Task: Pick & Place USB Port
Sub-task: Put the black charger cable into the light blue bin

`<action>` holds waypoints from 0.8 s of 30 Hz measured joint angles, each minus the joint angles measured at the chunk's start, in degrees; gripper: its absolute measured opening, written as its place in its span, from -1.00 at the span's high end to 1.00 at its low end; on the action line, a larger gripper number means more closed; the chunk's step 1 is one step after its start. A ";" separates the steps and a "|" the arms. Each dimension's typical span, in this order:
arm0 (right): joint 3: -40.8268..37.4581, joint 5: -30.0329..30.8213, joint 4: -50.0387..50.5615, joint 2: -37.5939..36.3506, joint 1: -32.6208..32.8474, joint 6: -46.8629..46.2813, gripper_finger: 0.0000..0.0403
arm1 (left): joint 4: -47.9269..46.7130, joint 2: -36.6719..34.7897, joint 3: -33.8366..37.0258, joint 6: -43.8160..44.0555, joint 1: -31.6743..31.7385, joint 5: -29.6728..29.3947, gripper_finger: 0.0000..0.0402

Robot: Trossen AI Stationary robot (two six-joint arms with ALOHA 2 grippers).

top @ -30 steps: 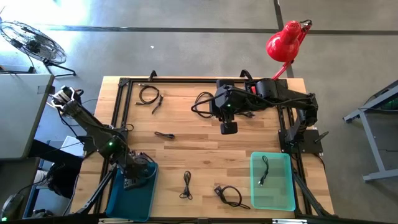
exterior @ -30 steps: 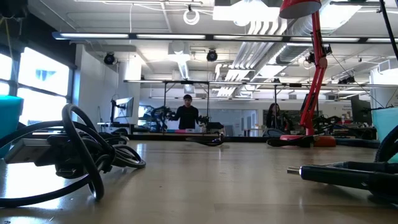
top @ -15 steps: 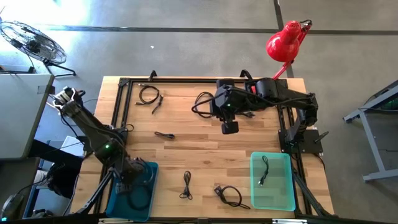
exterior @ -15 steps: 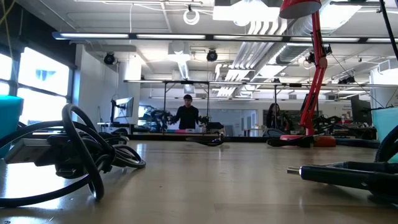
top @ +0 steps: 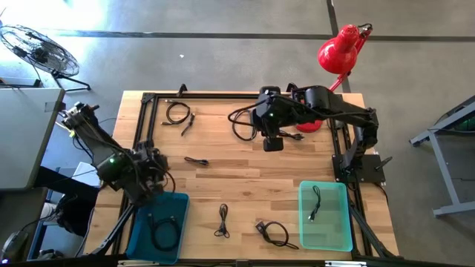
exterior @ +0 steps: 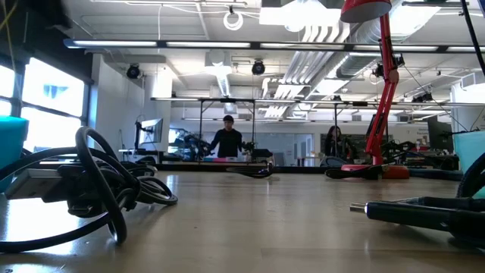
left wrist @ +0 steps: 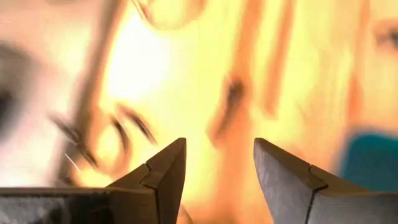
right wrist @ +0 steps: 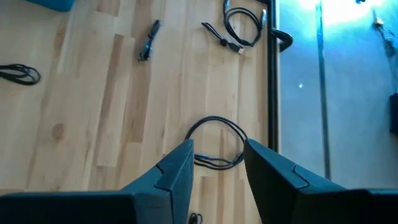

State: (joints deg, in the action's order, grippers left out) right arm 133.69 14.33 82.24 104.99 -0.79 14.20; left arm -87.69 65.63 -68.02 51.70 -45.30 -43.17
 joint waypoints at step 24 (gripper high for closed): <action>-14.00 -3.17 -8.81 -0.02 -0.79 0.68 0.34 | 19.25 0.36 2.52 -65.08 51.72 21.88 0.10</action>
State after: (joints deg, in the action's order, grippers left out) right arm 119.69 11.16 73.42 104.97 -1.58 14.88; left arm -68.44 65.98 -65.49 -13.38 6.43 -21.29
